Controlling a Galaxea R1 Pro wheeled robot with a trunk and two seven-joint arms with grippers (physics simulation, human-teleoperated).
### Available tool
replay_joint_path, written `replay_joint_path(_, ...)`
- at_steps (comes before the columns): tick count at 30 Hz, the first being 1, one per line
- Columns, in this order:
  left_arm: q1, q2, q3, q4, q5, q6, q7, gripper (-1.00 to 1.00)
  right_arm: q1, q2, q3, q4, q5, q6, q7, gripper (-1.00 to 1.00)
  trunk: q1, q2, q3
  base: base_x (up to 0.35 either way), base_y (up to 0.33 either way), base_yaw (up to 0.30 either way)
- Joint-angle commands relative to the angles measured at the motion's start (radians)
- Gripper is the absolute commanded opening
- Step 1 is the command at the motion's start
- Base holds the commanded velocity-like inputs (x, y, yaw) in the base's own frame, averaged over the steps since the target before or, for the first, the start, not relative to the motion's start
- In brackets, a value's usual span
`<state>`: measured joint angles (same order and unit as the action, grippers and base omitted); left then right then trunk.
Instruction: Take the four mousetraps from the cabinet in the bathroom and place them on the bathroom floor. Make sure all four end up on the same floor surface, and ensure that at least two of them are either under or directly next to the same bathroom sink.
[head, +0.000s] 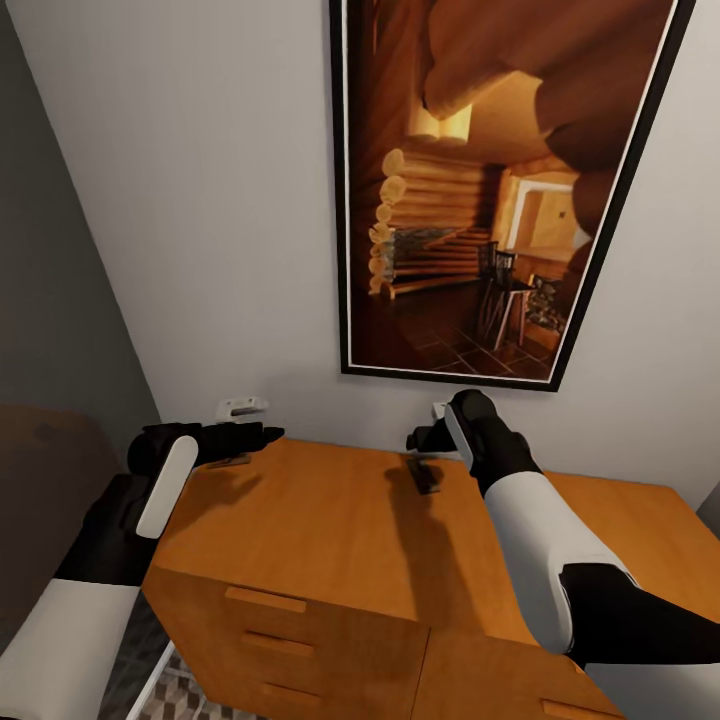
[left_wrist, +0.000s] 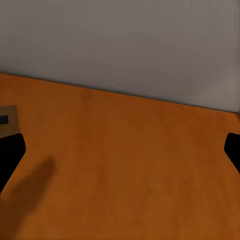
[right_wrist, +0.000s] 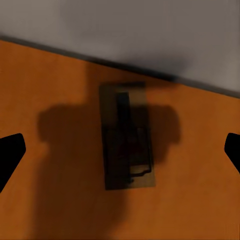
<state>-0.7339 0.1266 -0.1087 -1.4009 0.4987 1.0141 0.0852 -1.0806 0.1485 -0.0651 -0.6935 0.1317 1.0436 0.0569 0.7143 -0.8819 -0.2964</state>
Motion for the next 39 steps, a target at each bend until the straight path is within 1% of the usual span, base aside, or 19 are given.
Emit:
replay_joint_path(1,-0.001,0.001,-0.002,-0.001,0.009,0.003,0.009,1.0,-0.001,0.002,-0.005,0.001,0.009,0.004,0.006,1.0,0.0,-0.001,-0.001,0.002,0.0,0.0)
replay_joint_path(14,-0.001,0.002,-0.002,-0.001,0.009,0.003,0.01,1.0,-0.001,0.003,-0.007,0.025,0.003,0.004,0.005,1.0,0.0,-0.001,-0.001,0.0,0.0,0.0)
replay_joint_path(23,-0.001,0.002,-0.002,-0.001,0.009,0.003,0.01,1.0,-0.001,-0.002,-0.009,0.092,0.004,0.004,0.004,1.0,0.0,-0.001,-0.001,0.0,0.0,0.0)
replay_joint_path(39,-0.001,0.001,-0.002,-0.001,0.008,0.003,0.009,1.0,-0.001,-0.008,-0.01,0.11,0.007,0.004,0.004,1.0,0.0,-0.001,-0.001,0.0,0.0,0.0)
